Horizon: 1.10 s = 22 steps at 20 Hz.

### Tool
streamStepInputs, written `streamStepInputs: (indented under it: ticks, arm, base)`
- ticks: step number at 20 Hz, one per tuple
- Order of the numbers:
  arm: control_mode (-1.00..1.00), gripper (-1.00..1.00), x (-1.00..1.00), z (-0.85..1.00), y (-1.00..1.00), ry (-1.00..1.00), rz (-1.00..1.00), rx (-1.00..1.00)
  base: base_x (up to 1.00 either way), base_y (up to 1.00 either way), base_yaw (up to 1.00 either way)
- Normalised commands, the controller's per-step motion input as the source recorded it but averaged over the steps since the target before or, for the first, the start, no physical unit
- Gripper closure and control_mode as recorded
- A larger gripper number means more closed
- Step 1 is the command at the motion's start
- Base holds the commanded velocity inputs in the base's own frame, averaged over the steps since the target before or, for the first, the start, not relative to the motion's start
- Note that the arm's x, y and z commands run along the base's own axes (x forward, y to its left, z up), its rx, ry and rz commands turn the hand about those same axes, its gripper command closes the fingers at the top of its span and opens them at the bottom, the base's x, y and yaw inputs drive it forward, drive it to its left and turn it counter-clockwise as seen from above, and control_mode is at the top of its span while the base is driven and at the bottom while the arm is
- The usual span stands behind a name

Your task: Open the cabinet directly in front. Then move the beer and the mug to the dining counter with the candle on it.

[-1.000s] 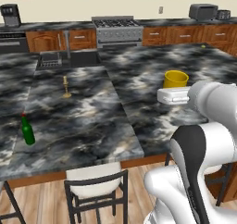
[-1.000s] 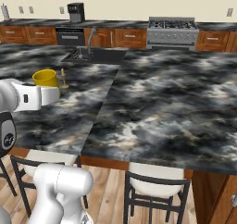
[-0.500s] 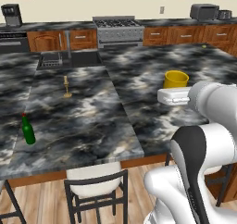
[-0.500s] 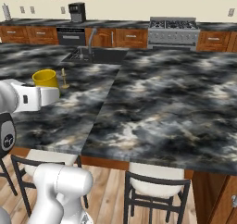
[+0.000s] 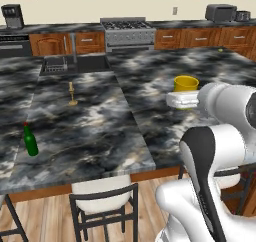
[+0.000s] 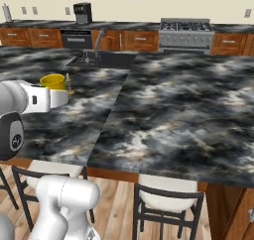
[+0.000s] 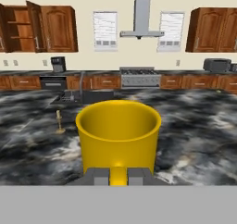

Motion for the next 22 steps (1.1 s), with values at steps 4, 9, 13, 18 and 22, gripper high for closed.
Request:
streamStepInputs:
  ticks: [4,9,13,18,22]
  arm:
    - [-1.00,1.00,0.71,-0.15,0.01,0.21,0.06,0.00]
    - [-1.00,1.00,0.48,-0.28,-0.02,0.20,0.13,0.05]
    - [-1.00,1.00,0.03,-0.04,0.00,0.02,0.05,0.00]
    - [-1.00,1.00,0.00,-0.38,0.00,0.07,0.02,-0.01]
    - [-1.00,1.00,0.06,-0.68,0.01,0.14,0.05,-0.01]
  base:
    - [0.00,0.00,0.00]
    - [0.00,0.00,0.00]
    - [0.00,0.00,0.00]
    - [0.00,0.00,0.00]
    - [0.00,0.00,0.00]
